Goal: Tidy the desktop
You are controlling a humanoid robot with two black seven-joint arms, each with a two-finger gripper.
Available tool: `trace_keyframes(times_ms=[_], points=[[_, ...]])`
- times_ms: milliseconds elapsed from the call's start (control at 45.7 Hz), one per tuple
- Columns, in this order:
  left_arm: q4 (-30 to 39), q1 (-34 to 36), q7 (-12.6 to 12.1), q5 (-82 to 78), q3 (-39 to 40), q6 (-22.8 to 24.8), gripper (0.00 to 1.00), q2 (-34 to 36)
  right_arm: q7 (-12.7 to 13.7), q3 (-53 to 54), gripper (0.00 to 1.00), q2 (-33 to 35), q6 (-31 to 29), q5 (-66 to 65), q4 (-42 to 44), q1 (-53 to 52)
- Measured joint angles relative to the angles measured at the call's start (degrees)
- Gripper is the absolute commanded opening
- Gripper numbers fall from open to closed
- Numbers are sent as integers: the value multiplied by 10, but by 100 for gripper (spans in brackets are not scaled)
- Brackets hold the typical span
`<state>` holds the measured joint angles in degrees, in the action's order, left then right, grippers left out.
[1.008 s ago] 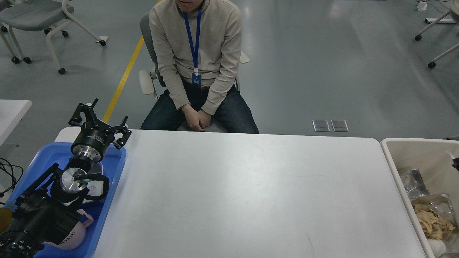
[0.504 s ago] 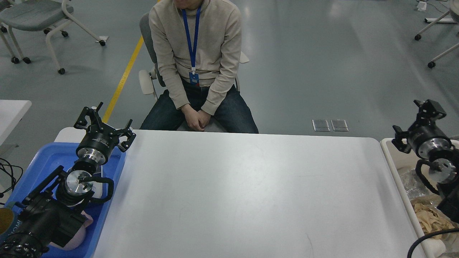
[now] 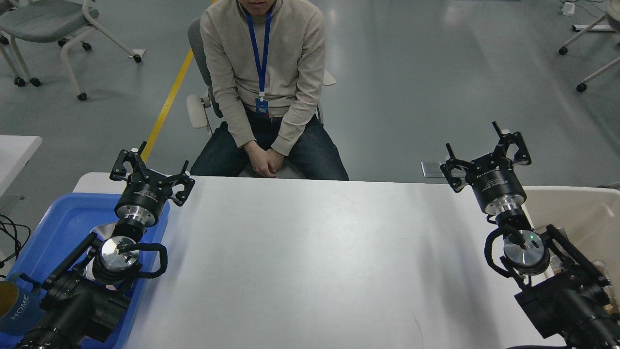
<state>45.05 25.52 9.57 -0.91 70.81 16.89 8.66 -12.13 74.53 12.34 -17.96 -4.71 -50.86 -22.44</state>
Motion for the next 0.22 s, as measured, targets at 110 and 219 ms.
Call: trace_keyframes(times_ms=[110,219], points=[[50,-26,0,-1,7,-15,96,0,0,17,100,-8,-5,-1,-16,30],[66,-46,1,-1,28,-32,96,0,0,22,100,-10,-9,-1,-29,58]])
